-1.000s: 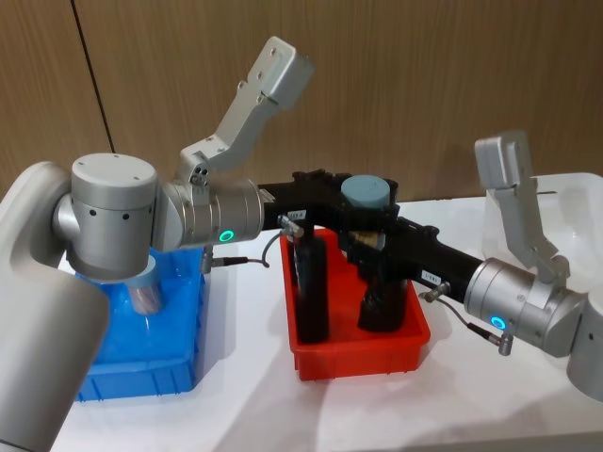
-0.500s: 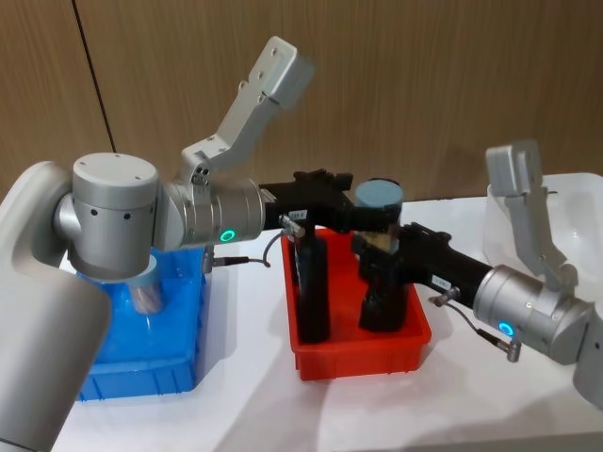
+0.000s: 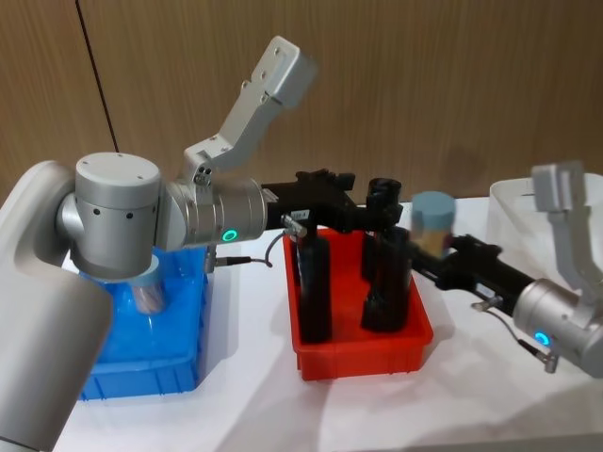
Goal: Pick the cotton swabs from the blue box and place them into the white box.
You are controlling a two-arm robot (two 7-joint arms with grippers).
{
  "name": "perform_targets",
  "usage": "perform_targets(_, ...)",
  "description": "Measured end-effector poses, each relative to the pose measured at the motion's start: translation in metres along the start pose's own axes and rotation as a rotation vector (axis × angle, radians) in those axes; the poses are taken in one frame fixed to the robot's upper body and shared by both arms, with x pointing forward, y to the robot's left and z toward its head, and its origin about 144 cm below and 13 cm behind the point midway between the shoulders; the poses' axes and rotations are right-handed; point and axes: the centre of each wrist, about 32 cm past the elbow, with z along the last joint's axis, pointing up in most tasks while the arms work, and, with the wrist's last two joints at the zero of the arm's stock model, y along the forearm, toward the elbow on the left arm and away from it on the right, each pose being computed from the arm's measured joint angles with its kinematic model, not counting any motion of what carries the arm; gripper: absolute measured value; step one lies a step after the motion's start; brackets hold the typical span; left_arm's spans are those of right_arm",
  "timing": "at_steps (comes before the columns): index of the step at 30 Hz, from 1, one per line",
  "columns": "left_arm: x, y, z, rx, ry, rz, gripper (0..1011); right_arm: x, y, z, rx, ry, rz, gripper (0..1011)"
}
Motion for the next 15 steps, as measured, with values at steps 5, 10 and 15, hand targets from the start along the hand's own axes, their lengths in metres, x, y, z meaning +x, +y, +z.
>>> perform_targets(5,0.000,0.000,0.000,0.000,0.000,0.000,1004,0.012,-0.007,-0.004,0.005,-0.001,-0.065,644)
perform_targets(10,0.000,0.000,0.000,0.000,0.000,0.000,1004,0.028,-0.016,-0.006,0.015,-0.008,-0.147,644)
perform_targets(15,0.000,0.000,0.000,0.000,0.000,0.000,1004,0.043,-0.026,-0.008,0.025,-0.019,-0.230,644)
